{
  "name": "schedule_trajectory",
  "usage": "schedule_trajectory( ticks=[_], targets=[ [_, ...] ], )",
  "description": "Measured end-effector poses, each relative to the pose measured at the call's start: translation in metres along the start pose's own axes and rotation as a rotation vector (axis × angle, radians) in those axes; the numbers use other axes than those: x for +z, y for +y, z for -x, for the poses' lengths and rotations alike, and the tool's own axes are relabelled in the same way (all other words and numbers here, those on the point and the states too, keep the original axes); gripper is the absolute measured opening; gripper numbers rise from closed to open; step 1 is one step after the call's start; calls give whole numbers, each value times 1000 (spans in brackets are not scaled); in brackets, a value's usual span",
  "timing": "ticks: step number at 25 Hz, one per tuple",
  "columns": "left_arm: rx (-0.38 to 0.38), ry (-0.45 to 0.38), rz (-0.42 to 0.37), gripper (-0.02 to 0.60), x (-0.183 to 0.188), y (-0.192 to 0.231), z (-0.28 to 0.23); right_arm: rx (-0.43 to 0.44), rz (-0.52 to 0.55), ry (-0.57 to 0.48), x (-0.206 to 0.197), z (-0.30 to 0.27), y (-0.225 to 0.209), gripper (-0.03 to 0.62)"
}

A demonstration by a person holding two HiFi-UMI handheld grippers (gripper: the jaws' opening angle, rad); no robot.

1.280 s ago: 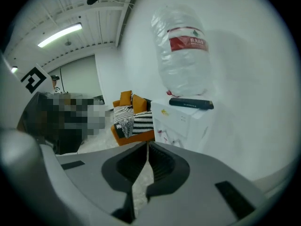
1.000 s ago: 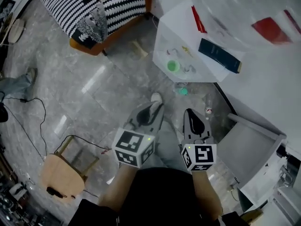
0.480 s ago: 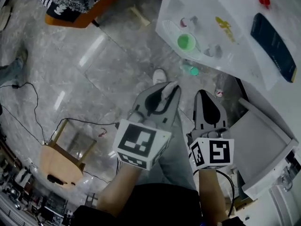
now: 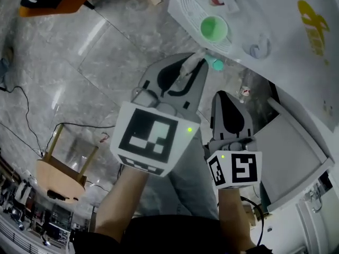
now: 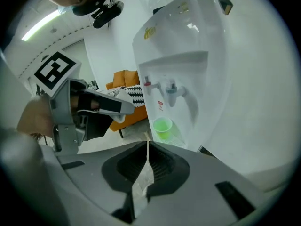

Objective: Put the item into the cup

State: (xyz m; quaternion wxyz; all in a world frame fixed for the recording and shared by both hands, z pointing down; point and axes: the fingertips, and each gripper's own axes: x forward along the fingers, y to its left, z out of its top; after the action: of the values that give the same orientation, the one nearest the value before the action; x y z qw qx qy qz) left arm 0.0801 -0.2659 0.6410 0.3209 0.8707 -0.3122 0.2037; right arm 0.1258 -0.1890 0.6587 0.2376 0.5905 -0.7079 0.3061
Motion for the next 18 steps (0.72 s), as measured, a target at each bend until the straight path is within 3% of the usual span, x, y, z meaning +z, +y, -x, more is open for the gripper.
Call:
schedule_trajectory(
  ticks=[8, 18],
  targets=[
    [16, 3, -126, 58, 11, 5, -53, 24, -12, 15, 4, -10, -8, 21],
    [48, 92, -267, 58, 3, 15, -93, 9, -27, 12, 4, -23, -24, 21]
  ],
)
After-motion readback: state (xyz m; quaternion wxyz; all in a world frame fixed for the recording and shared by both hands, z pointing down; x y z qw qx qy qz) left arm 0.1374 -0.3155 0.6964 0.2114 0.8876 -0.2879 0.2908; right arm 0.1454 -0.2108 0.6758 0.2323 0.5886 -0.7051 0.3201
